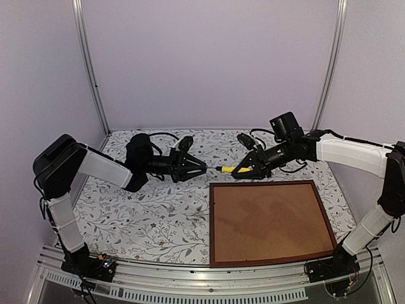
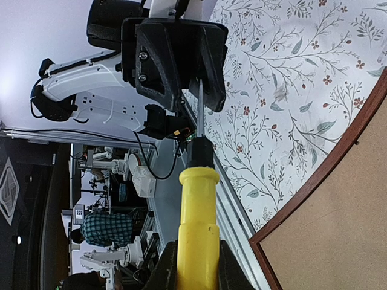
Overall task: Take the photo out of the frame
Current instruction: Pass from the right arm to the left, then pass from the left arm to the right, then hold the photo frame at the center of the board.
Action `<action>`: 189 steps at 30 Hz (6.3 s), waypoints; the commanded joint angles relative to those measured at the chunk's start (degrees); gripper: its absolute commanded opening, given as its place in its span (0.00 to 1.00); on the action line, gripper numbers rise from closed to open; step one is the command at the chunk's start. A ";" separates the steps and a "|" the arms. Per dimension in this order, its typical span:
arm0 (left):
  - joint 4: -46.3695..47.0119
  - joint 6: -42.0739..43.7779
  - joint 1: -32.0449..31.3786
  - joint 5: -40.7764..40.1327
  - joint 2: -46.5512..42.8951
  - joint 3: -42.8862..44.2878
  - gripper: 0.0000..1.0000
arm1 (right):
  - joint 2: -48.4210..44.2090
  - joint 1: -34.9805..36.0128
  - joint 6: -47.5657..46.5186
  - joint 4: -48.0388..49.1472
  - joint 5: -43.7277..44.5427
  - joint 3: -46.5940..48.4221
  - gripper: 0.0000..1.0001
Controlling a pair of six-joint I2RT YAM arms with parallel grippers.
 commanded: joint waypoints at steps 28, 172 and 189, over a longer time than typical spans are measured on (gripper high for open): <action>11.05 -6.48 -1.74 -4.03 -0.90 -2.95 0.00 | -3.32 0.34 0.28 0.44 10.69 2.39 0.72; -52.04 28.73 -10.25 -29.14 11.39 10.89 0.25 | 11.43 -2.42 9.48 23.93 16.89 -17.53 0.00; -54.50 29.83 -11.53 -29.42 14.04 13.30 0.04 | 12.89 -1.02 9.91 24.48 17.04 -17.36 0.00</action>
